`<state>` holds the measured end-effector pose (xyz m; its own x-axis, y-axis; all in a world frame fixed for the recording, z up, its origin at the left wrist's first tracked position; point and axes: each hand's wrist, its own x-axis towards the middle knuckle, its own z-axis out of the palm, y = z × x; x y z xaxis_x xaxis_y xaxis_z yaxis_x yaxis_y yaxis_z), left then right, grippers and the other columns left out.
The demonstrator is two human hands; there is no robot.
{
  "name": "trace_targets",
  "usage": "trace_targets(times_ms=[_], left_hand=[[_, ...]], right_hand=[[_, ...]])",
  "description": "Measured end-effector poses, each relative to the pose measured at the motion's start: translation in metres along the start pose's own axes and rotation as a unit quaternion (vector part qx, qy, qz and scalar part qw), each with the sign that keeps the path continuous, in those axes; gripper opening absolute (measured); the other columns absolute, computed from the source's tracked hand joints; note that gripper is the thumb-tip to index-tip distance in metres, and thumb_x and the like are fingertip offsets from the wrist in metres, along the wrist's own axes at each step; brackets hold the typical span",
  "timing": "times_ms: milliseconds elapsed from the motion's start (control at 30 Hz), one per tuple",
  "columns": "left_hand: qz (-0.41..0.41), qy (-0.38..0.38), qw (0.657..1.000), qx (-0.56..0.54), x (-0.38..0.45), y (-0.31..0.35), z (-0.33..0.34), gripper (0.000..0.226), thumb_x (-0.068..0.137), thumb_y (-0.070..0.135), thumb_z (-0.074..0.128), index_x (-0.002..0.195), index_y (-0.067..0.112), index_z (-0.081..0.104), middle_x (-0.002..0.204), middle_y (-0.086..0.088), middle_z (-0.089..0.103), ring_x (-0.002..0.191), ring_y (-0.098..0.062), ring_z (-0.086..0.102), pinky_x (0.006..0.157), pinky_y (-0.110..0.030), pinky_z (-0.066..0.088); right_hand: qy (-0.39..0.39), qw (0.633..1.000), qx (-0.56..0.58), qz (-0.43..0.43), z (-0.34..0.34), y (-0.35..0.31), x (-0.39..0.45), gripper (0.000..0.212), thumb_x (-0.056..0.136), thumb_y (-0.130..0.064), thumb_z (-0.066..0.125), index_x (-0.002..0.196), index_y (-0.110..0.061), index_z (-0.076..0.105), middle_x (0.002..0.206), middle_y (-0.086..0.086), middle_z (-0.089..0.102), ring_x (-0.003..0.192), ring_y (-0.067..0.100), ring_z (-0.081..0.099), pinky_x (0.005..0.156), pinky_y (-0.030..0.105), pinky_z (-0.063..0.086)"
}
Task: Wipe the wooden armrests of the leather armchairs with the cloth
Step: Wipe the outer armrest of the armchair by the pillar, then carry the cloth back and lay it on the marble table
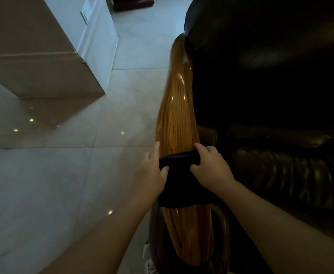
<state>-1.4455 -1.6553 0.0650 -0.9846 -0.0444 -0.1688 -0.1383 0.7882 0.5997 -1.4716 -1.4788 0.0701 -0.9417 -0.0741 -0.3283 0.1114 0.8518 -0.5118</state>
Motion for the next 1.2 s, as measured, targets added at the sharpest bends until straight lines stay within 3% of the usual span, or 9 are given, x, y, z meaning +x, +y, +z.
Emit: trace_targets(times_ms=[67, 167, 267, 367, 567, 733, 900, 1133, 1200], left_hand=[[0.026, -0.023, 0.998, 0.046, -0.002, 0.006, -0.001, 0.077, 0.091, 0.022, 0.057, 0.151, 0.026, 0.009, 0.119, -0.003, 0.044, 0.088, -0.008, 0.048, 0.068, -0.019, 0.04], [0.043, -0.07, 0.99, 0.111, -0.004, 0.016, -0.004, 0.064, 0.091, 0.016, 0.052, 0.148, 0.02, 0.022, 0.119, -0.005, 0.047, 0.101, -0.018, 0.052, 0.077, -0.023, 0.04], [0.065, -0.113, 0.974, 0.184, -0.008, 0.024, -0.016, 0.046, 0.089, 0.014, 0.051, 0.135, 0.016, 0.045, 0.114, -0.009, 0.052, 0.105, -0.025, 0.053, 0.078, -0.026, 0.039], [0.062, -0.134, 0.976, 0.157, -0.018, 0.042, -0.039, 0.036, 0.09, 0.013, 0.053, 0.126, 0.016, 0.056, 0.116, -0.008, 0.051, 0.104, -0.023, 0.051, 0.084, -0.028, 0.044], [0.091, -0.131, 0.968, 0.193, -0.034, 0.108, -0.102, 0.02, 0.09, 0.014, 0.057, 0.109, 0.015, 0.062, 0.106, -0.004, 0.053, 0.086, -0.018, 0.055, 0.075, -0.031, 0.05], [0.114, -0.123, 0.963, 0.212, -0.038, 0.171, -0.175, 0.031, 0.087, 0.005, 0.053, 0.115, 0.016, 0.061, 0.11, -0.008, 0.061, 0.097, -0.025, 0.059, 0.079, -0.035, 0.05], [0.157, -0.12, 0.946, 0.257, -0.034, 0.226, -0.245, 0.043, 0.082, 0.003, 0.051, 0.119, 0.02, 0.064, 0.116, -0.009, 0.063, 0.105, -0.028, 0.057, 0.087, -0.038, 0.048], [0.207, -0.008, 0.942, 0.265, -0.022, 0.274, -0.337, 0.024, 0.087, 0.017, 0.055, 0.106, 0.016, 0.069, 0.1, -0.004, 0.067, 0.089, -0.02, 0.06, 0.081, -0.033, 0.051], [0.233, 0.046, 0.936, 0.259, -0.018, 0.292, -0.365, 0.022, 0.087, 0.018, 0.055, 0.103, 0.015, 0.069, 0.091, -0.003, 0.065, 0.085, -0.02, 0.059, 0.078, -0.034, 0.051]], right_hand=[[-0.031, 0.997, -0.069, -0.024, -0.01, -0.007, -0.006, 0.053, 0.091, -0.023, 0.059, 0.141, -0.023, 0.042, 0.125, 0.004, 0.055, 0.1, 0.019, 0.058, 0.076, 0.032, 0.055], [-0.071, 0.986, -0.148, -0.039, -0.026, -0.021, -0.016, 0.009, 0.092, -0.018, 0.056, 0.1, -0.019, 0.058, 0.094, 0.0, 0.06, 0.08, 0.016, 0.058, 0.068, 0.032, 0.054], [-0.104, 0.98, -0.171, -0.021, -0.045, -0.03, -0.025, 0.02, 0.093, -0.018, 0.055, 0.074, -0.019, 0.051, 0.084, 0.0, 0.058, 0.074, 0.016, 0.058, 0.068, 0.032, 0.055], [-0.116, 0.98, -0.159, -0.005, -0.071, -0.037, -0.039, 0.016, 0.092, -0.019, 0.056, 0.077, -0.017, 0.056, 0.082, 0.001, 0.06, 0.073, 0.018, 0.061, 0.067, 0.032, 0.056], [-0.063, 0.983, -0.169, -0.038, -0.137, -0.062, -0.066, 0.01, 0.091, -0.02, 0.057, 0.086, -0.017, 0.065, 0.079, -0.002, 0.061, 0.069, 0.014, 0.061, 0.058, 0.026, 0.052], [0.016, 0.975, -0.208, -0.077, -0.2, -0.101, -0.095, 0.013, 0.09, -0.013, 0.056, 0.086, -0.016, 0.068, 0.08, -0.001, 0.064, 0.07, 0.015, 0.064, 0.065, 0.03, 0.059], [0.053, 0.963, -0.231, -0.126, -0.268, -0.145, -0.112, 0.013, 0.088, -0.012, 0.054, 0.09, -0.013, 0.067, 0.09, 0.001, 0.063, 0.082, 0.021, 0.063, 0.066, 0.031, 0.054], [0.136, 0.94, -0.253, -0.185, -0.342, -0.206, -0.129, 0.022, 0.088, -0.019, 0.055, 0.105, -0.013, 0.067, 0.107, 0.005, 0.063, 0.097, 0.027, 0.062, 0.081, 0.04, 0.054], [0.175, 0.93, -0.258, -0.194, -0.37, -0.227, -0.13, 0.023, 0.087, -0.019, 0.054, 0.104, -0.013, 0.067, 0.106, 0.005, 0.064, 0.097, 0.026, 0.062, 0.079, 0.038, 0.053]])
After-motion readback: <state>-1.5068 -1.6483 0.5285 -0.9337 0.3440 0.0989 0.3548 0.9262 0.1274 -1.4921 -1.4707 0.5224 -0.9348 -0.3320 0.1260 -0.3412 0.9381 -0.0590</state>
